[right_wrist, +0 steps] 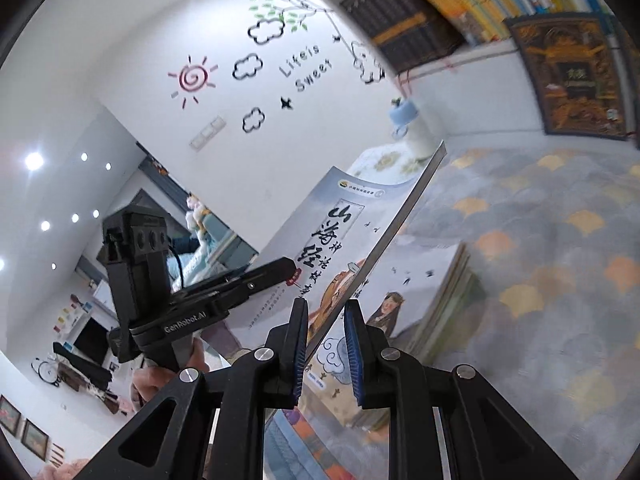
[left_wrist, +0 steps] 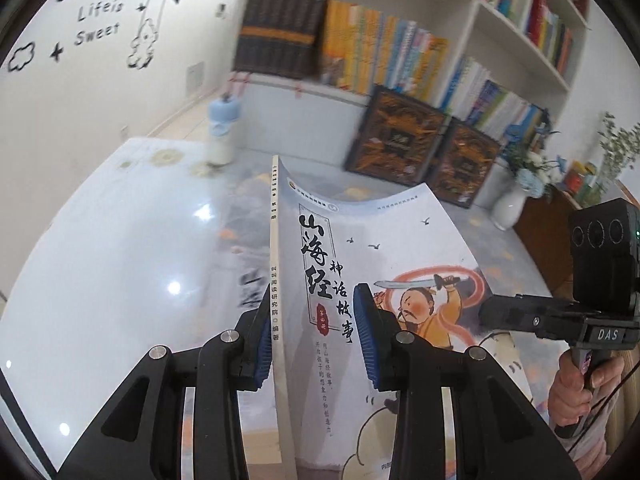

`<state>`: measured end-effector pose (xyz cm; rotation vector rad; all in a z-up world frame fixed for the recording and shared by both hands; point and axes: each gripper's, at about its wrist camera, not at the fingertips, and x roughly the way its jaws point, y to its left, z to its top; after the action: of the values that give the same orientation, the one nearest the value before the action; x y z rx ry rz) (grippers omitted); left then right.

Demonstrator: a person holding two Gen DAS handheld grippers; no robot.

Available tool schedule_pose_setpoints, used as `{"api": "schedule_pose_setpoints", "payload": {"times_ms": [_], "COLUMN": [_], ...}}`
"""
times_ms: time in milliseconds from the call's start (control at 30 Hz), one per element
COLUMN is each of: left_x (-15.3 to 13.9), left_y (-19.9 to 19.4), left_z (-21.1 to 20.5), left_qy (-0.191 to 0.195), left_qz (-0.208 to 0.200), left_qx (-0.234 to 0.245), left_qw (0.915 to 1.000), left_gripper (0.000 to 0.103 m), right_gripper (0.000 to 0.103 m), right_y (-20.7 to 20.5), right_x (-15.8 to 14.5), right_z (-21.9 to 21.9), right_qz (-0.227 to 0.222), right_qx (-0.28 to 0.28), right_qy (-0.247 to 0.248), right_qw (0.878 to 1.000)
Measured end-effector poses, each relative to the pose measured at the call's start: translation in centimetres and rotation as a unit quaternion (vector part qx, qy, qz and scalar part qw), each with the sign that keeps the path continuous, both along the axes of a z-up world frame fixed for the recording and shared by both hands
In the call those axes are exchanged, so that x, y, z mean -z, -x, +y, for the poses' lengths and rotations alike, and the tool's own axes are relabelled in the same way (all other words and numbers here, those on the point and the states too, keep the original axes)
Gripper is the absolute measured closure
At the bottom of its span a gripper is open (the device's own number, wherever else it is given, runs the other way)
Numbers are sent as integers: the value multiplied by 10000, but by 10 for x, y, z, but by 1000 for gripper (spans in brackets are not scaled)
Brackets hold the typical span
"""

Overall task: Organize books
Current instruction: 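Lower the sword-warrior book onto the stack and open both grippers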

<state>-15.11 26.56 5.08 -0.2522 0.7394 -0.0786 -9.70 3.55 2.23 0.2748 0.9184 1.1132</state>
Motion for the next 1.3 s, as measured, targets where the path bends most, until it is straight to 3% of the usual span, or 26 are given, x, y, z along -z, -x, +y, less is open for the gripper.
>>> {"api": "schedule_pose_setpoints", "payload": {"times_ms": [233, 533, 800, 967, 1033, 1167, 1300], "left_x": [43, 70, 75, 71, 70, 69, 64], "left_y": [-11, -14, -18, -17, -18, -15, -8], "left_z": [28, 37, 32, 24, 22, 28, 28], "left_qy": [354, 523, 265, -310, -543, -466, -634], "left_qz": [355, 656, 747, 761, 799, 789, 765], "left_qx": [-149, -233, -225, -485, -612, -698, -879], "left_qw": [9986, 9962, 9966, 9954, 9934, 9933, 9912], "left_gripper": [71, 71, 69, 65, 57, 56, 54], "right_gripper": [85, 85, 85, 85, 85, 85, 85], "right_y": [-11, -15, -18, -14, -15, -13, -13], "right_x": [36, 69, 79, 85, 85, 83, 81], "right_z": [35, 45, 41, 42, 42, 44, 45], "right_qz": [247, 406, 486, 472, 483, 444, 386], "right_qx": [-52, 54, 199, 284, 302, 301, 365], "right_qy": [209, 604, 719, 946, 967, 1044, 1149], "right_qw": [9995, 9973, 9960, 9940, 9937, 9931, 9920]}}
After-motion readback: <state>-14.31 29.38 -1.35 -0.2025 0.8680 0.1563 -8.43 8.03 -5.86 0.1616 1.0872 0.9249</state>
